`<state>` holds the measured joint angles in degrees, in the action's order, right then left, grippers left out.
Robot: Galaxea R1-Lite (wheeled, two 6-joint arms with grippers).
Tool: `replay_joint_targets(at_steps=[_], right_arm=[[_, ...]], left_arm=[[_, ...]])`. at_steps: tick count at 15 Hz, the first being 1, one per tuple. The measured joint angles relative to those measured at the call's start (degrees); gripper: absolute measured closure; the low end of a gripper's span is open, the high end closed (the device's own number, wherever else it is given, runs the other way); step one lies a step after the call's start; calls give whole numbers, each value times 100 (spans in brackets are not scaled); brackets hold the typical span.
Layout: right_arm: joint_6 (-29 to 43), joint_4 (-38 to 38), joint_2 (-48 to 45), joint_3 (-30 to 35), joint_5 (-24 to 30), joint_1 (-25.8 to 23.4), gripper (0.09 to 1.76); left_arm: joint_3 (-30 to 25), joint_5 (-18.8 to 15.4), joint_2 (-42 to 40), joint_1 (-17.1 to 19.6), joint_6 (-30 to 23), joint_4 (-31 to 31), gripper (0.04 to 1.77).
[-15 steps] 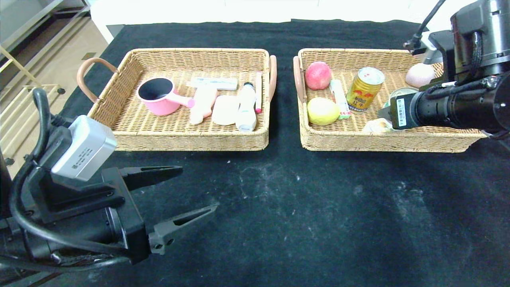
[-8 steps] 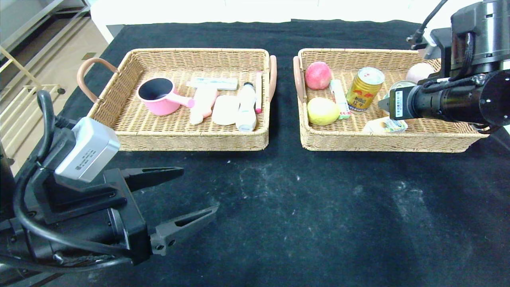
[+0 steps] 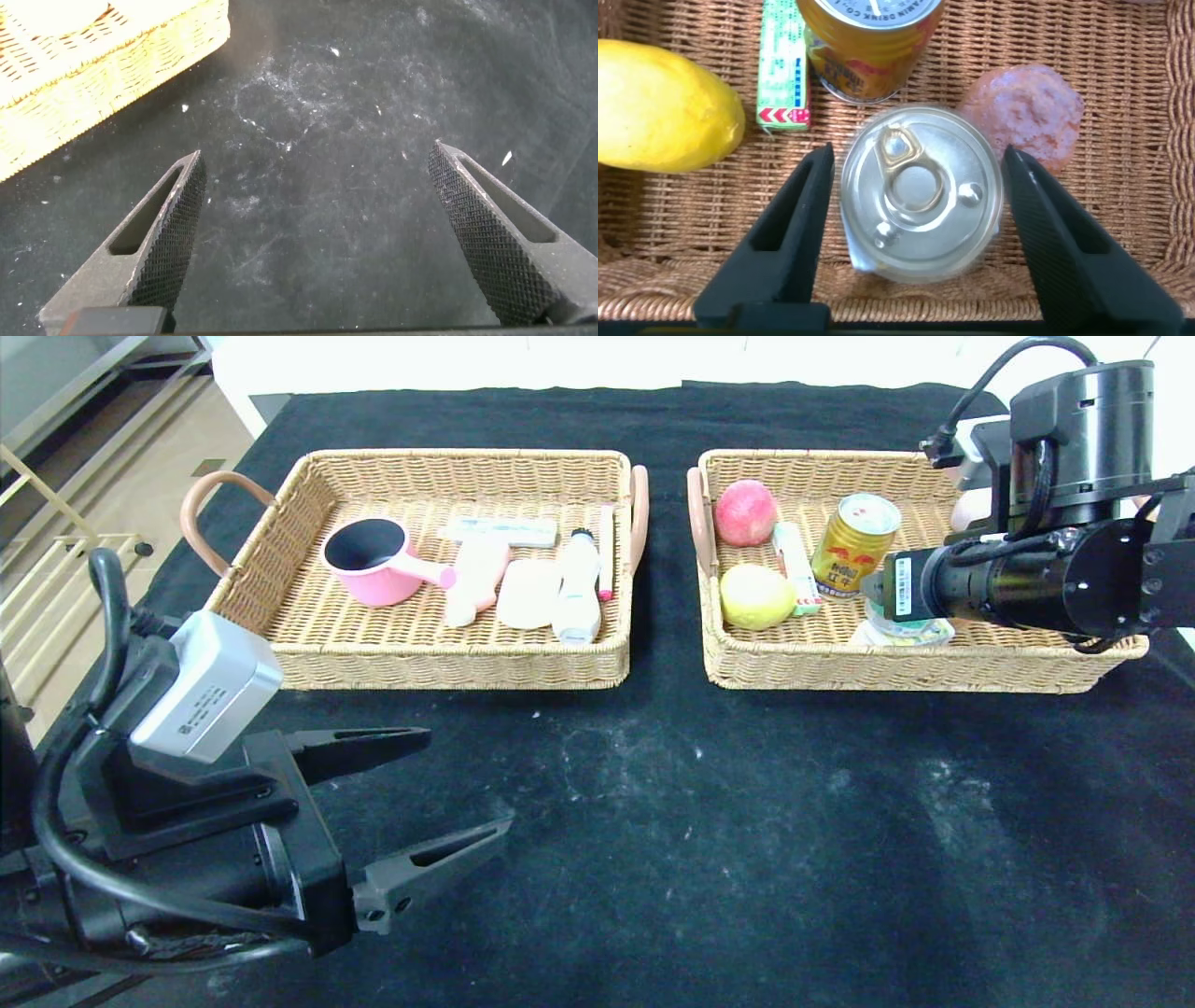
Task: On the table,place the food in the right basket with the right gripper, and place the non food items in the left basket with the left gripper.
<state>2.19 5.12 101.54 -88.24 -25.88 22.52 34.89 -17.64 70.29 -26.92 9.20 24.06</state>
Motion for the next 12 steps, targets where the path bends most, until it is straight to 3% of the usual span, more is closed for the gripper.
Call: replay_joint_targets(at_steps=[5,12], right_arm=[[-44,15,22,48,-7,33,34],[-105,39,-110,293,-16,79,22]], left_arm=[[-5,1,0,-15,7,0,9],[26,23,0,-23,-11,5,9]])
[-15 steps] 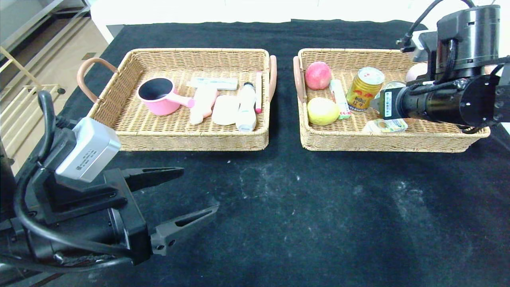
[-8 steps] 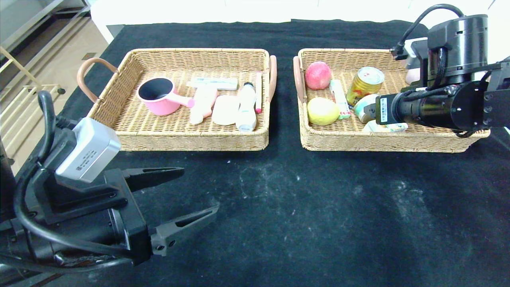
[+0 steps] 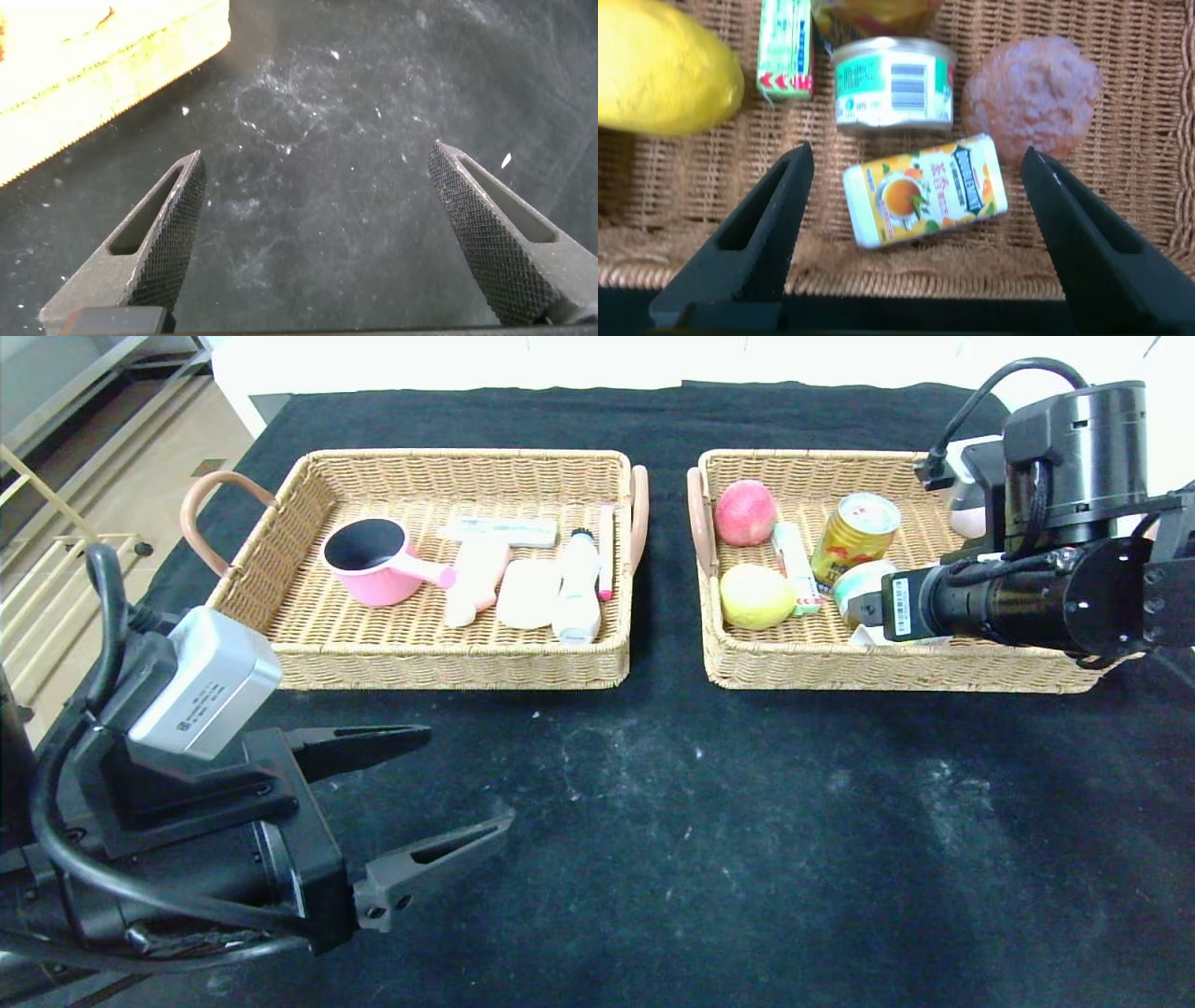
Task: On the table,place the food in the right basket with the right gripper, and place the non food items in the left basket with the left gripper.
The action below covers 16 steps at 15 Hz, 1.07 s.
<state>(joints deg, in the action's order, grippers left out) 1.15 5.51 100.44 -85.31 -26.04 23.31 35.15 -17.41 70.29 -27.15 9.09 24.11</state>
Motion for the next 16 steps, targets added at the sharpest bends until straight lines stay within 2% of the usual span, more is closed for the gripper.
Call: replay_joint_targets(at_steps=[4,9,11,14,16], right_arm=[[-156,-20,-433,642,221,20,19],[-412,-34,-1543,1702,1212,-55,17],[-729,-28,-2087,2125,1755,-254,16],[-1005,7,-2886,2693,2606,-694,15],[-1098,52,-3426,3118,2942,-940,15]], left_arm=[[35,110,-17,22,9,27,9],[95,820,-61,107,-6,0,9],[143,912,-127,375,-6,-155,9],[280,906,-511,890,-6,-1003,9],[333,887,-939,1237,-11,-1538,9]])
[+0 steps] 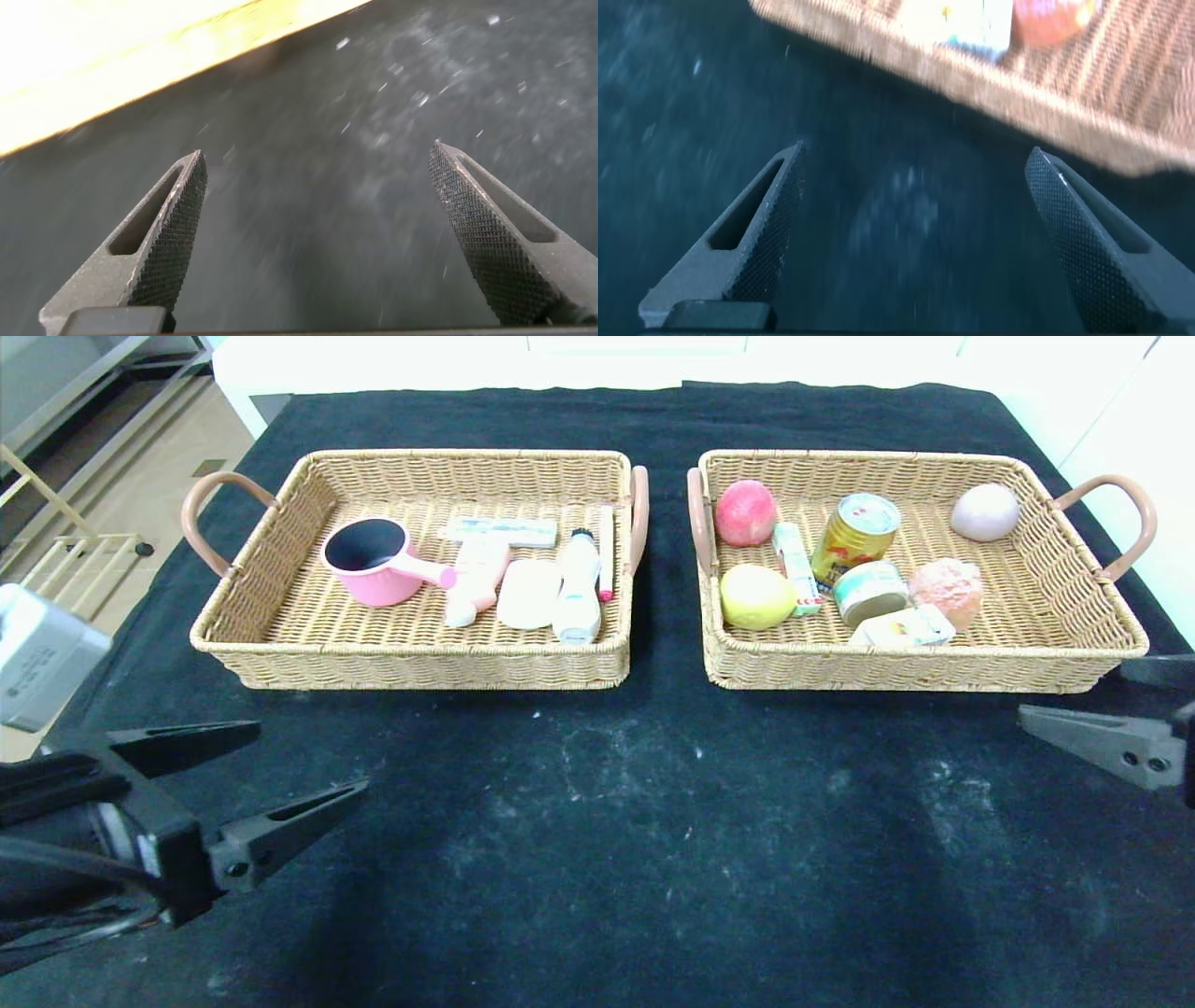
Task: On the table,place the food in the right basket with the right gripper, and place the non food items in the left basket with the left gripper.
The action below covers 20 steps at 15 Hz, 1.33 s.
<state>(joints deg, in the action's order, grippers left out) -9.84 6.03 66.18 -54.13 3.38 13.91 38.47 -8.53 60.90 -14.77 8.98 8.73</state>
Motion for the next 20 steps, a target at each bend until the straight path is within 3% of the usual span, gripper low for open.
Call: replay_joint_targets(at_steps=[5,10,12,16,20], right_arm=[[-30,820,-1556,805,194,-187,15],[-41,2094,-3198,990,-308,-396,15],[-18,2470,-3697,1019,-574,-547,15],[-33,2458,-4458,1476,-594,-1185,15],[-38,2453,-5042,1993,-434,-1409,15]], left_arm=[[63,33,-1320,464,-23,-1349,9],[651,-89,-2700,684,0,-3265,9],[861,-268,-3142,924,16,-3645,9],[953,-836,-3930,1346,35,-4229,9],[797,-985,-4517,1473,82,-4514,9]])
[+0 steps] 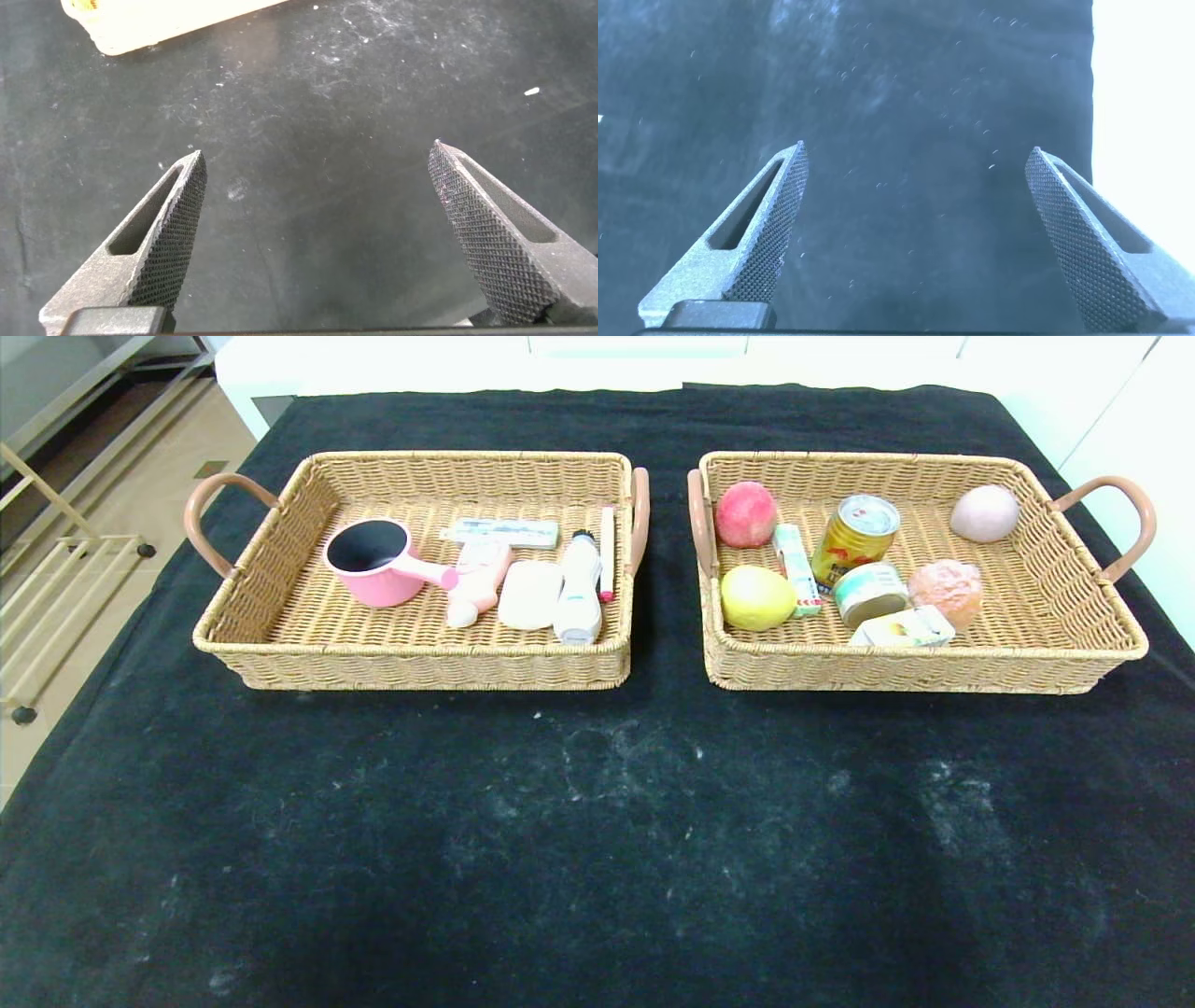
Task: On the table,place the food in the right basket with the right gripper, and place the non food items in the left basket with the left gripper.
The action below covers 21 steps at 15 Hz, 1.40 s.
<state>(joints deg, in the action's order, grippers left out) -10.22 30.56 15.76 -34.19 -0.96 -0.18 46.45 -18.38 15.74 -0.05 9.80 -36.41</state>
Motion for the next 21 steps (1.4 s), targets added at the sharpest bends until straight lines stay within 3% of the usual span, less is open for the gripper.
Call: replay_joint_targets(at_steps=[8,12,16,19,21], right_arm=[[2,-6,-924,581,190,-4,15],[16,-91,-1331,855,208,29,15],[449,-1165,-1552,1290,274,34,15],[536,-2481,-1579,2058,316,34,15],[523,-3144,-1584,2615,399,34,15]], left_arm=[[-445,-63,-836,62,0,-156,9],[-1015,-38,-1374,40,-63,32,9],[-1663,182,-1558,35,-82,1109,9],[-2729,571,-1576,35,-60,2692,9],[-3473,747,-1584,35,-40,3402,9]])
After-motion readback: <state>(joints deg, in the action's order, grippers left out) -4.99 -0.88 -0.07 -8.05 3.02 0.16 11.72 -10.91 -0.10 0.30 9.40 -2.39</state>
